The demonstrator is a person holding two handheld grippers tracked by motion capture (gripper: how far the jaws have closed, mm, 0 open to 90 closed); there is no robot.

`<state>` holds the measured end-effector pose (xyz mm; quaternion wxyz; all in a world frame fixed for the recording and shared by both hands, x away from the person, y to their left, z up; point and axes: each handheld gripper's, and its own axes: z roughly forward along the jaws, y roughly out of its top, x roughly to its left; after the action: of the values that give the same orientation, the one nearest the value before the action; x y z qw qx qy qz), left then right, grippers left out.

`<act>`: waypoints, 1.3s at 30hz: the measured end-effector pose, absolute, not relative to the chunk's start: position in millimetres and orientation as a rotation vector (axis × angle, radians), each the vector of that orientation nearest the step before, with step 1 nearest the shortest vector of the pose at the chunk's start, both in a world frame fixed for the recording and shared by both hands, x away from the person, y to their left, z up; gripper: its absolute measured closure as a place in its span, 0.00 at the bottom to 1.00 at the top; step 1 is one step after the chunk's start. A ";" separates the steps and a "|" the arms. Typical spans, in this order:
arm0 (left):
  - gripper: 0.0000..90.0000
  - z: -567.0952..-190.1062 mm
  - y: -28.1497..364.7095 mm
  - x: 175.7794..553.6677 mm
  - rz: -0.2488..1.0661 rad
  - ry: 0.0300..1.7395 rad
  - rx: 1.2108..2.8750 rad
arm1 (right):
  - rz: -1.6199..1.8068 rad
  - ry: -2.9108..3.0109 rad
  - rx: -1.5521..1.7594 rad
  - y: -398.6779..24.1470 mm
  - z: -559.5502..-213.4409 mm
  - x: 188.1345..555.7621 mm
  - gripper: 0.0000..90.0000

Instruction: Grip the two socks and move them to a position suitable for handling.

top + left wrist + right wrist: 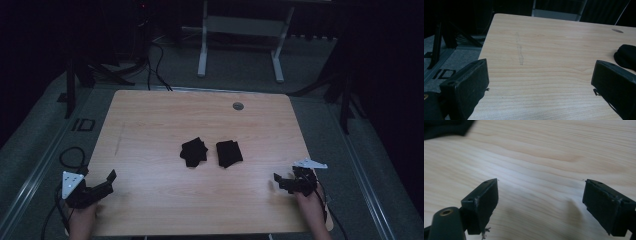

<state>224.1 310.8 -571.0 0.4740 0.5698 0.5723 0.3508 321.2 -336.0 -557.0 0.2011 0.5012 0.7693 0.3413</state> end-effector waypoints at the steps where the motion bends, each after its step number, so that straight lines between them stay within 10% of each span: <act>1: 0.02 -571.0 310.8 224.1 0.858 1.400 1.394 | 0.959 2.161 1.389 -332.9 -556.2 321.8 0.15; 39: 0.02 -564.1 281.5 224.5 0.682 1.242 1.628 | 1.081 2.433 1.100 -175.2 -546.0 409.5 0.22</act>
<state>224.5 281.5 -564.1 0.4721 0.6650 0.5072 0.2785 409.5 -175.2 -546.0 0.1302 0.3785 0.8374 0.3722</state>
